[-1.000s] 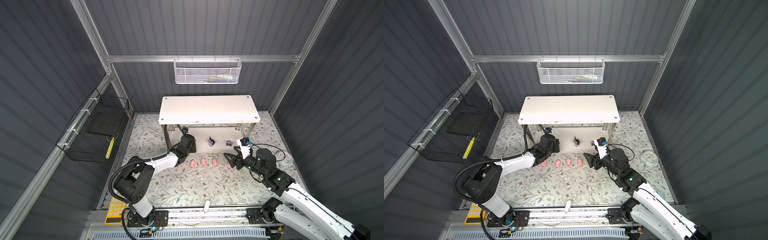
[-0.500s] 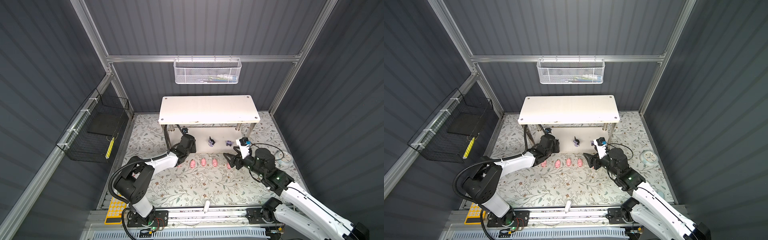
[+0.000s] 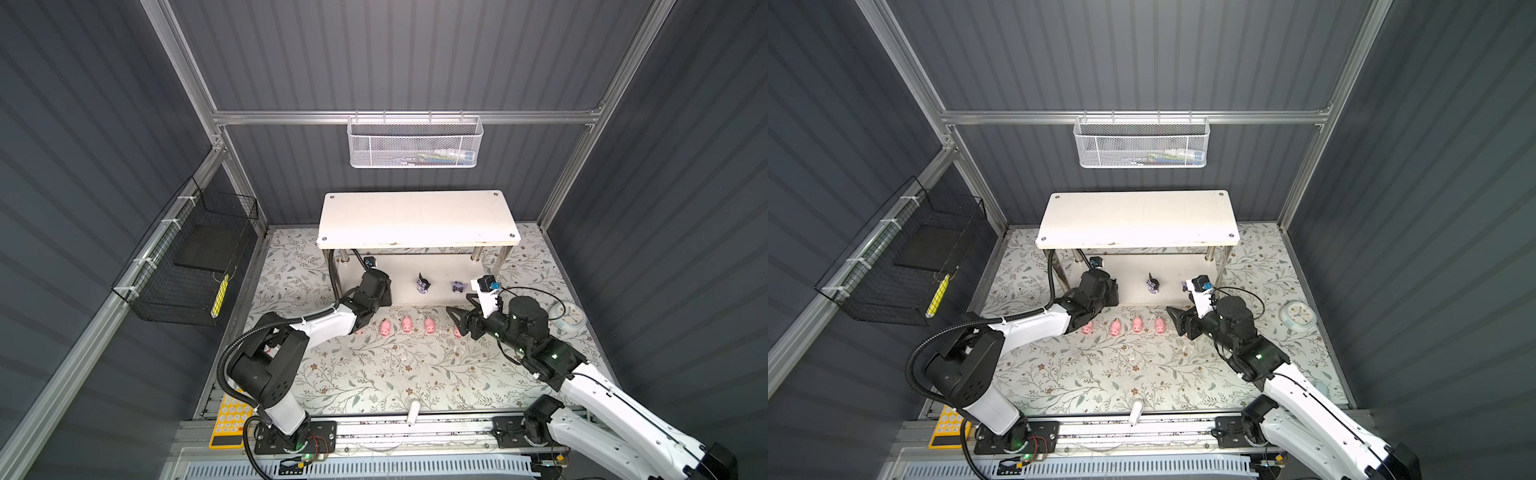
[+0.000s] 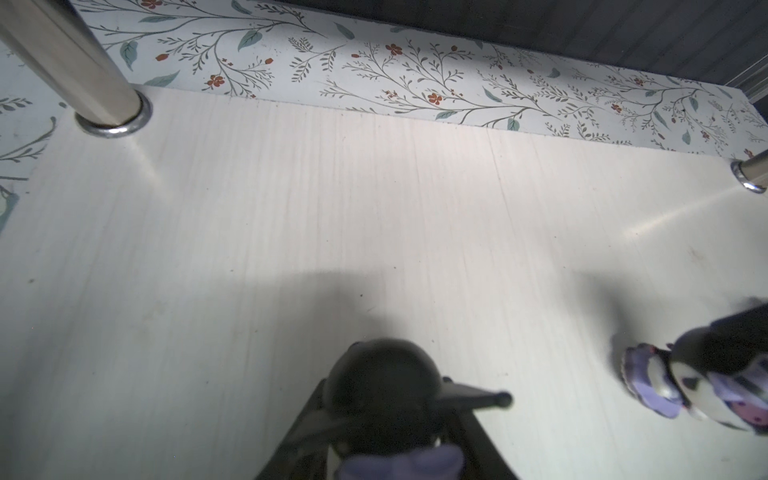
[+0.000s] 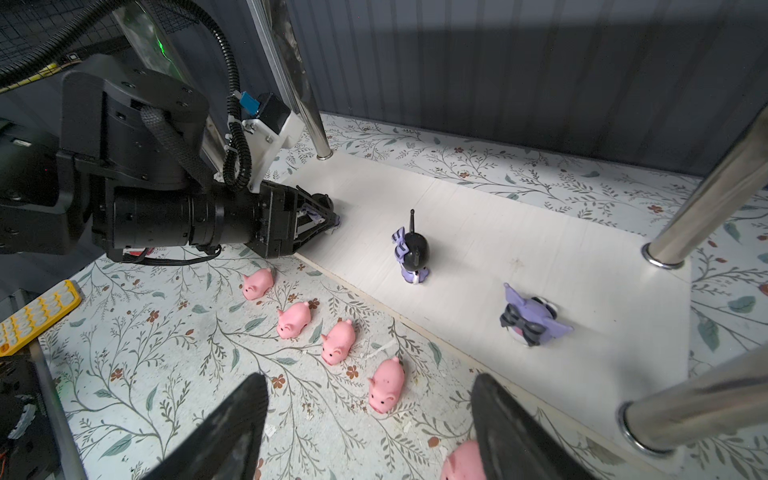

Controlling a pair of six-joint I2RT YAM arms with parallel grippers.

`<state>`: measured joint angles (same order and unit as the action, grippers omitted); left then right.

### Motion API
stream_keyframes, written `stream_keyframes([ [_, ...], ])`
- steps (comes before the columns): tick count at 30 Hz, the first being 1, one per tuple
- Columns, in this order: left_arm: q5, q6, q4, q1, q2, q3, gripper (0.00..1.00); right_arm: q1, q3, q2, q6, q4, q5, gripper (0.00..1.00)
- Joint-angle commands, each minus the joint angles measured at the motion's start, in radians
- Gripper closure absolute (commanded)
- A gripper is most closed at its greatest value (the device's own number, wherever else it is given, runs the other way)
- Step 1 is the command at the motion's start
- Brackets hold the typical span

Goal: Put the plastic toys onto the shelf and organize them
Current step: 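Lower the witch toy onto the lower shelf and open the left gripper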

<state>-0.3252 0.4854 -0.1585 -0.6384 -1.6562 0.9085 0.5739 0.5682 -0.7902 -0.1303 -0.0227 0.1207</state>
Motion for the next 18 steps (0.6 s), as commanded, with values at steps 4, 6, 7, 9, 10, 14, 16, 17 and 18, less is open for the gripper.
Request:
stream_keyframes([
  [4,-0.026,0.022,0.001,0.011,0.026,-0.012,0.52,-0.003,-0.011,0.002,-0.001,0.017,-0.002,0.21],
  [6,-0.029,0.024,0.001,0.011,0.028,-0.012,0.51,-0.002,-0.011,0.003,-0.001,0.017,-0.002,0.21],
  [7,-0.029,0.024,0.001,0.011,0.030,-0.013,0.50,-0.002,-0.012,0.003,-0.002,0.017,-0.002,0.21],
  [9,-0.033,0.024,-0.003,0.011,0.034,-0.015,0.49,-0.002,-0.012,0.003,-0.001,0.017,-0.001,0.21],
  [10,-0.032,0.024,-0.003,0.011,0.037,-0.017,0.47,-0.001,-0.012,0.003,-0.001,0.017,-0.001,0.21],
  [14,-0.036,0.024,-0.003,0.011,0.055,-0.019,0.43,-0.003,-0.013,0.003,-0.002,0.019,0.000,0.21],
  [16,-0.035,0.023,0.000,0.011,0.066,-0.021,0.39,-0.002,-0.014,0.003,-0.003,0.020,0.000,0.21],
  [17,-0.034,0.024,0.000,0.011,0.074,-0.022,0.38,-0.002,-0.013,0.002,-0.002,0.021,0.002,0.21],
  [18,-0.034,0.024,0.002,0.011,0.080,-0.023,0.37,-0.002,-0.014,0.000,-0.004,0.021,0.001,0.21],
])
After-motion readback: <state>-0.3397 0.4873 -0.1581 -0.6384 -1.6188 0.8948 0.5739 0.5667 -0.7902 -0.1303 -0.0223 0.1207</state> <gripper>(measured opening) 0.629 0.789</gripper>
